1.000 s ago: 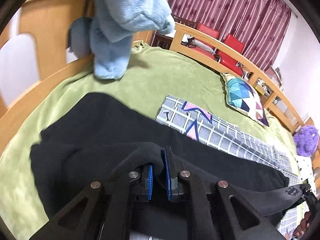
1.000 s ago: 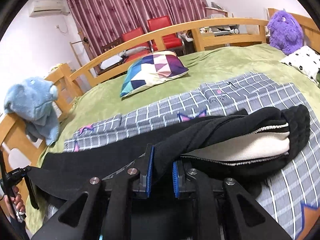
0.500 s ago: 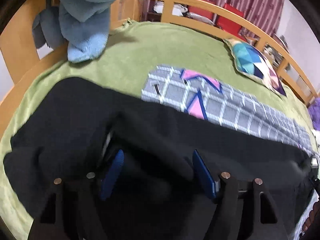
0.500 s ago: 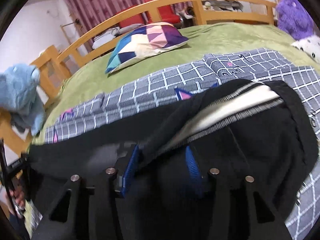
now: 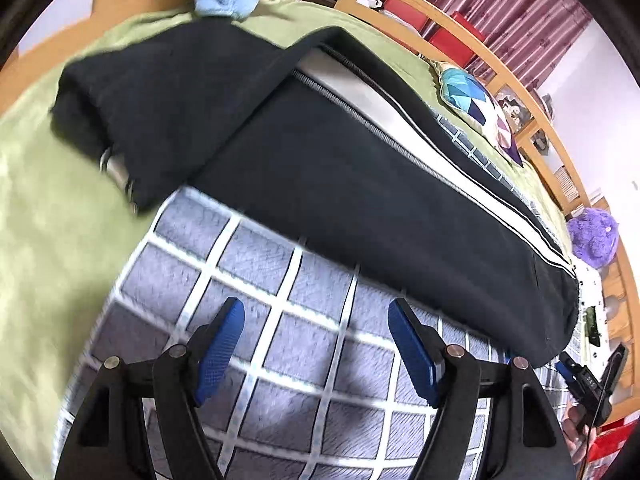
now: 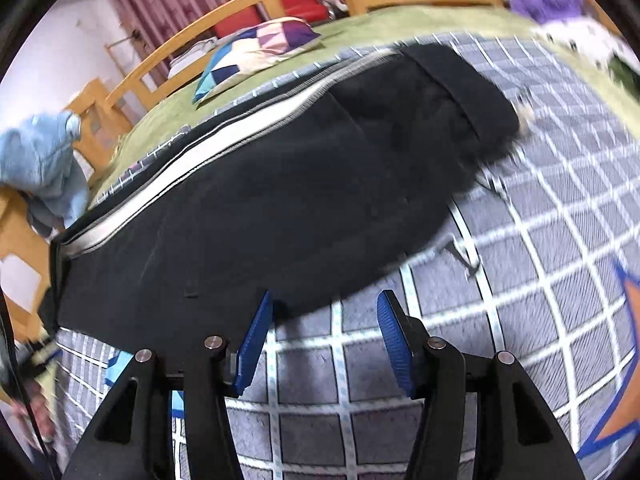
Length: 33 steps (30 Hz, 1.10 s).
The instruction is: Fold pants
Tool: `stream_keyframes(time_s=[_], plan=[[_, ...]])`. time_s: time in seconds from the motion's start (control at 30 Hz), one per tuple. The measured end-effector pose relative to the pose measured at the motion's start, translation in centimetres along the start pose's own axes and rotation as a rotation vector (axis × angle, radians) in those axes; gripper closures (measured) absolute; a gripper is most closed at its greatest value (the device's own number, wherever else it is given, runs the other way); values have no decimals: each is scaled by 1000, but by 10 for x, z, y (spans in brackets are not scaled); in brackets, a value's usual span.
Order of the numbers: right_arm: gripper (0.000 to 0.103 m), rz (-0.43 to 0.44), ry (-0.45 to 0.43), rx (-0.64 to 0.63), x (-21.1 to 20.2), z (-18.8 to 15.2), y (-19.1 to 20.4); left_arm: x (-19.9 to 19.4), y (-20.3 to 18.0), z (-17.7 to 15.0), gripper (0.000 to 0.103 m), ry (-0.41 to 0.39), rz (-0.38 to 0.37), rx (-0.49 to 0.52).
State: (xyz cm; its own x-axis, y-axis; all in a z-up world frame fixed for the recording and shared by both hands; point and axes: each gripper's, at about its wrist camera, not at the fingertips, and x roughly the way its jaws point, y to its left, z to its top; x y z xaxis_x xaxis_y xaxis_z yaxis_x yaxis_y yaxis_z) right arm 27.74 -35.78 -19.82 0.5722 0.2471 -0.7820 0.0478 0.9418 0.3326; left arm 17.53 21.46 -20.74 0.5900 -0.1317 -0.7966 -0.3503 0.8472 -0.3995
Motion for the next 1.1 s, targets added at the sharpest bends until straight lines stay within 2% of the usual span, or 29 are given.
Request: stream_keyframes(time_s=[0.13, 0.37, 0.57, 0.67, 0.7, 0.73, 0.77, 0.8, 0.9, 1.0, 1.1], plan=[[49, 42, 0, 53, 7, -2, -6, 2, 3, 3, 29, -35, -10, -18], [46, 83, -12, 117, 32, 20, -3, 32, 15, 44, 29, -85, -47, -155], [46, 131, -65, 227, 53, 42, -15, 56, 21, 75, 29, -147, -105, -275], [46, 153, -95, 310, 63, 55, -20, 63, 18, 86, 32, -147, -113, -307], [51, 145, -97, 325, 65, 57, -18, 64, 15, 89, 44, -145, -101, -304], [73, 125, -101, 333, 66, 60, -17, 65, 13, 93, 55, -138, -68, -283], [82, 100, -112, 329, 65, 63, -15, 65, 9, 96, 74, -137, -49, -254], [87, 101, -122, 320, 64, 66, -15, 63, 4, 100, 83, -150, -32, -189], [90, 134, -190, 297, 43, 72, -13, 44, -19, 107, 86, -189, 37, -36], [94, 121, -244, 225, 8, 82, 2, 15, -42, 108, 87, -230, 29, 17], [95, 93, -284, 181, -35, 84, 6, -20, -57, 91, 88, -239, 10, 57]])
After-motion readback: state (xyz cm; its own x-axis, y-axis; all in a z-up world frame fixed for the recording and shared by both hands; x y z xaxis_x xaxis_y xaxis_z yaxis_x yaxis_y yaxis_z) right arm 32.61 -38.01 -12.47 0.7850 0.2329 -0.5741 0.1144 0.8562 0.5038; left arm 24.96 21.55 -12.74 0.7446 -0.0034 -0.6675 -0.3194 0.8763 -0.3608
